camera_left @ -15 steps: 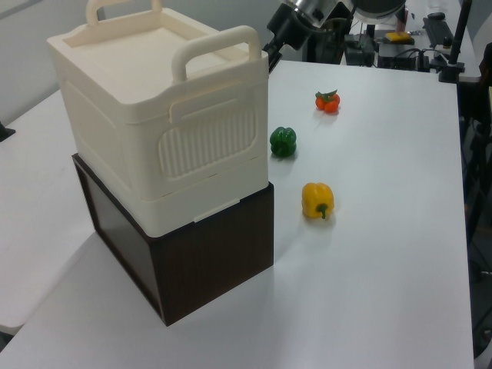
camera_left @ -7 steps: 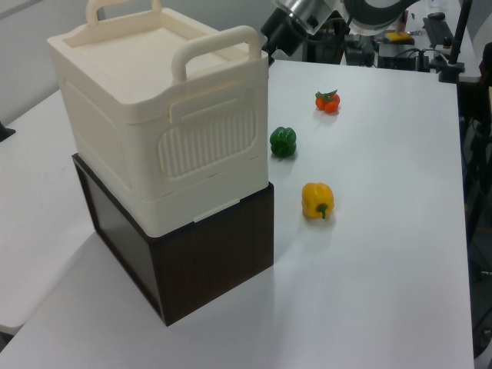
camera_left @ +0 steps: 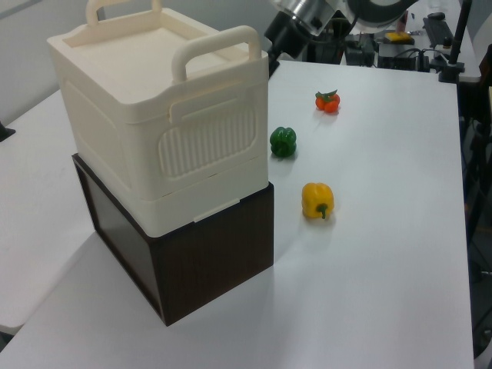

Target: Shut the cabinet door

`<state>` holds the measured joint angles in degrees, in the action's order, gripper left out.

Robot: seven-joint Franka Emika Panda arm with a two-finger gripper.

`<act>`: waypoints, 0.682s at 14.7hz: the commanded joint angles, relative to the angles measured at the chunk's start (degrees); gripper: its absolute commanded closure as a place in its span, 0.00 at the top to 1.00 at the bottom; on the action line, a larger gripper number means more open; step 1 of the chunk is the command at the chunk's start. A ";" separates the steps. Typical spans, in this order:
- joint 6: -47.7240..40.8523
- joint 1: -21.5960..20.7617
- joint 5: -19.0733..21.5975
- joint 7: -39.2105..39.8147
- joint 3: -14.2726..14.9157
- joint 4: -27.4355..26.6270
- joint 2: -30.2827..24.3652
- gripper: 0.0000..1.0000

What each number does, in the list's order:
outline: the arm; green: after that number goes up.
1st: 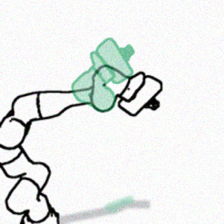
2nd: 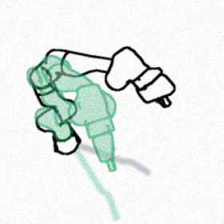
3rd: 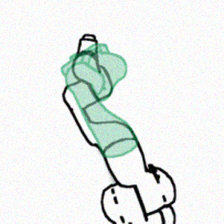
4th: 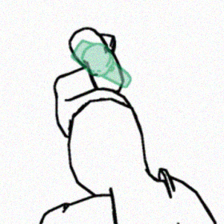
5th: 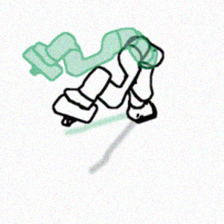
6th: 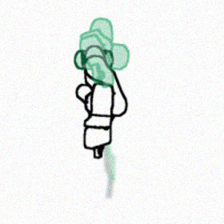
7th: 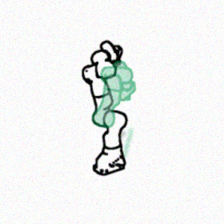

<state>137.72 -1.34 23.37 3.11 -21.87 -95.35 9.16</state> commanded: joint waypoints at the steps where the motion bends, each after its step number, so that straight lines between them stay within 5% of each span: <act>1: -12.71 1.69 -0.34 -0.30 3.22 -2.91 -6.25 0.37; 3: -19.82 1.69 -0.86 -0.56 6.47 -2.91 -7.92 0.68; 4: -23.34 1.52 -1.56 -0.91 8.49 -2.82 -8.63 0.96; 7: -29.33 0.64 -7.43 -1.26 12.62 -2.65 -10.12 1.00; 10: -35.57 0.28 -13.93 -1.44 13.25 -1.60 -12.05 1.00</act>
<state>106.64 0.51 15.67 3.06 -9.88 -95.56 0.71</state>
